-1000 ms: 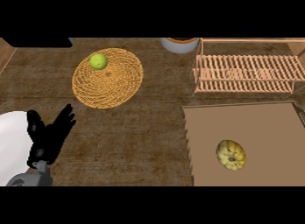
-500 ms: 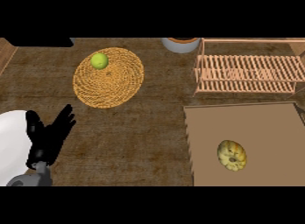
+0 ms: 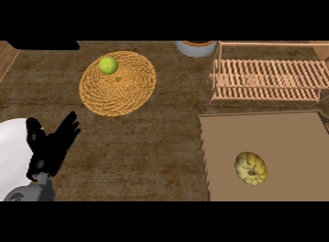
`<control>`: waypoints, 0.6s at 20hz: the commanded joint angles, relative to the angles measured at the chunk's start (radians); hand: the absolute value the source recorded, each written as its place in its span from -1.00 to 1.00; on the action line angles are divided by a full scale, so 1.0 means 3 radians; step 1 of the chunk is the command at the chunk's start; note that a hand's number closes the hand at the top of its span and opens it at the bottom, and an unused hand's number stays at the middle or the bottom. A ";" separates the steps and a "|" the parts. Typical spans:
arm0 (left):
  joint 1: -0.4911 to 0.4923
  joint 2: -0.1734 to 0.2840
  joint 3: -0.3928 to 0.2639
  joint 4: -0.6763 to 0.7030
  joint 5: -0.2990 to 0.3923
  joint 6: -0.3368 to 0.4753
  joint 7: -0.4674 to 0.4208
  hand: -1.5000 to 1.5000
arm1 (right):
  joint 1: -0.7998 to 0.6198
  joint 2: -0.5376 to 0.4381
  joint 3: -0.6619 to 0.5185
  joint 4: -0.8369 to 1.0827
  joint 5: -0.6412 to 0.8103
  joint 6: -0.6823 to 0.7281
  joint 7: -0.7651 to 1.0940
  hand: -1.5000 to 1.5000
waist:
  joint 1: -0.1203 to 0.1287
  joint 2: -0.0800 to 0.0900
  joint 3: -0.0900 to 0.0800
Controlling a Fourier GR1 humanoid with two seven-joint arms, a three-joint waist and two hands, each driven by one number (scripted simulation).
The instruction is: Pick the tomato from the tray and place it in the tiered shelf
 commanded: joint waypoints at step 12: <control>-0.0083 -0.0079 -0.0022 -0.0018 -0.0019 0.0019 0.0066 0.00 | -0.0521 -0.0027 0.0009 0.1419 0.0317 -0.0497 -0.1047 1.00 | 0.0016 0.0007 0.0000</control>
